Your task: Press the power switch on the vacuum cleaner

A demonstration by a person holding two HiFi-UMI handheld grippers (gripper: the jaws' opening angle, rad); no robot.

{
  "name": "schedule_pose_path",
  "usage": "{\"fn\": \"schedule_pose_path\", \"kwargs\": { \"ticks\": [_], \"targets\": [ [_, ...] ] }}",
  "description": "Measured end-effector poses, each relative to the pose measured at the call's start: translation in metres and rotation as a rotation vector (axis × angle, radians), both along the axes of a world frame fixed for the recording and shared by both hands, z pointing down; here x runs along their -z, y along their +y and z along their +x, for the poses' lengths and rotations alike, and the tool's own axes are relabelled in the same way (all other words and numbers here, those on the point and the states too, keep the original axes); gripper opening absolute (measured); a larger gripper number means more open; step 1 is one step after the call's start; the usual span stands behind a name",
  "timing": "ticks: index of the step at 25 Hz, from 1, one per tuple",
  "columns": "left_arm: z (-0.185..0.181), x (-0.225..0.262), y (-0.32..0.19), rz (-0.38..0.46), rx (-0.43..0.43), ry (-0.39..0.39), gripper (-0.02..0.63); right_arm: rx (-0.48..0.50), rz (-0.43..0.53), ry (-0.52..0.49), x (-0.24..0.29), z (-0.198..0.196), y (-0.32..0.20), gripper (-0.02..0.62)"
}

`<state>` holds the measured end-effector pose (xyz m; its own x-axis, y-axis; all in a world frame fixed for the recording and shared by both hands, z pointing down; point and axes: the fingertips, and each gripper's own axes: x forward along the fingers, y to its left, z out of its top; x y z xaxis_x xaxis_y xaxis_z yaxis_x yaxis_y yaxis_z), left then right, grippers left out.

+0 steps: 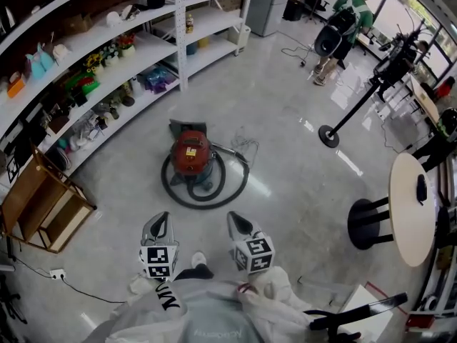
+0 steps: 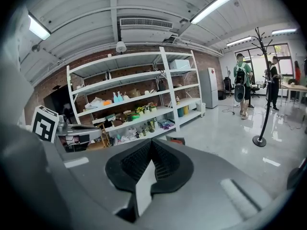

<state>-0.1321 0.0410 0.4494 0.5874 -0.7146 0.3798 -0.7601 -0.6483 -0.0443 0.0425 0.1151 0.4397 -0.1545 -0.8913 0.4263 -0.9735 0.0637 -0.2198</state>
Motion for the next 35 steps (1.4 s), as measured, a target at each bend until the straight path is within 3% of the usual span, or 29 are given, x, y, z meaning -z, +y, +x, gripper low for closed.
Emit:
{"fn": "schedule_pose_path", "kwargs": {
  "ticks": [17,35],
  "targets": [
    [-0.027,-0.012,-0.038,-0.031,0.017,0.031,0.000,-0.014,-0.022,0.045,0.006,-0.015,-0.031,0.000],
    [-0.018,-0.010,-0.043,-0.025,0.017,0.047,0.000,-0.009,-0.029,0.039,0.009,-0.010,-0.035,0.000]
  ]
}}
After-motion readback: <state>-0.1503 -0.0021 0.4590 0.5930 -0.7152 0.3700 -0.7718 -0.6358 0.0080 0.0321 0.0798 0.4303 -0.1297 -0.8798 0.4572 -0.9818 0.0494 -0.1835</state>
